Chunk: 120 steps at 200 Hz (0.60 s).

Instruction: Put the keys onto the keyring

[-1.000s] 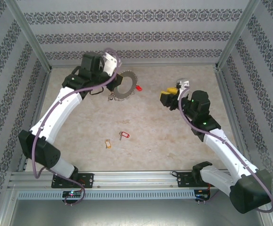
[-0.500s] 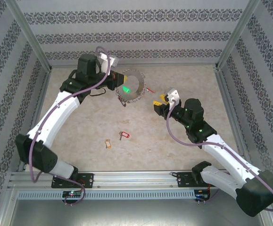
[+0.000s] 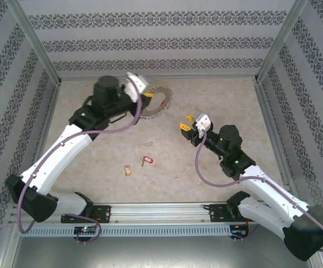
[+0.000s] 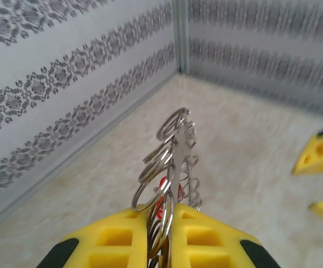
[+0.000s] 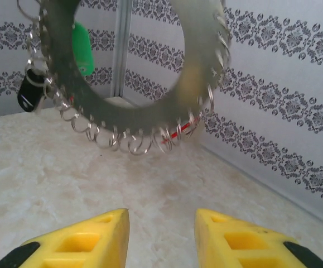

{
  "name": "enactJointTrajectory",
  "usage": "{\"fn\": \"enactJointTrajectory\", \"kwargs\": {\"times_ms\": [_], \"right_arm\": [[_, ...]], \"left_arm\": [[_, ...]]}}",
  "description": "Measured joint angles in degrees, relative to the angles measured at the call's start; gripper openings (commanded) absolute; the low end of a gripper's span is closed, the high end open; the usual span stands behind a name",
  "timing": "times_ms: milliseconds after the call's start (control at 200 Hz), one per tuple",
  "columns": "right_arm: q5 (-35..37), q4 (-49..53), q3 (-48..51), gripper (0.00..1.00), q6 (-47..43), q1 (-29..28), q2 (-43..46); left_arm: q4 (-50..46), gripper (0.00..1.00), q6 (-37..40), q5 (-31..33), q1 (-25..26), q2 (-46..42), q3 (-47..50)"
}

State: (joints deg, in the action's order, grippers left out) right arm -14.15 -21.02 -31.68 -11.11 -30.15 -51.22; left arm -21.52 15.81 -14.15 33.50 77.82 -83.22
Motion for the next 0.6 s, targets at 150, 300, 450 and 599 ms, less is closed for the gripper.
{"fn": "enactJointTrajectory", "kwargs": {"times_ms": [150, 300, 450, 599], "right_arm": [[0.44, -0.28, 0.0, 0.38, -0.02, -0.13, -1.03], [1.9, -0.31, 0.0, 0.38, 0.37, -0.13, -1.7], [2.69, -0.57, 0.0, 0.38, 0.46, -0.39, -1.7], [2.78, -0.72, 0.0, 0.39, 0.72, -0.48, -1.7]], "left_arm": [[-3.98, 0.0, 5.9, 7.61, 5.4, 3.93, -3.04], [-4.66, 0.0, 7.21, 13.0, 4.9, 3.74, -3.43], [-1.66, 0.0, 6.88, 12.85, 3.82, -0.07, -0.37], [-0.28, 0.0, 5.2, 10.16, 1.77, -0.5, -3.19]]}}
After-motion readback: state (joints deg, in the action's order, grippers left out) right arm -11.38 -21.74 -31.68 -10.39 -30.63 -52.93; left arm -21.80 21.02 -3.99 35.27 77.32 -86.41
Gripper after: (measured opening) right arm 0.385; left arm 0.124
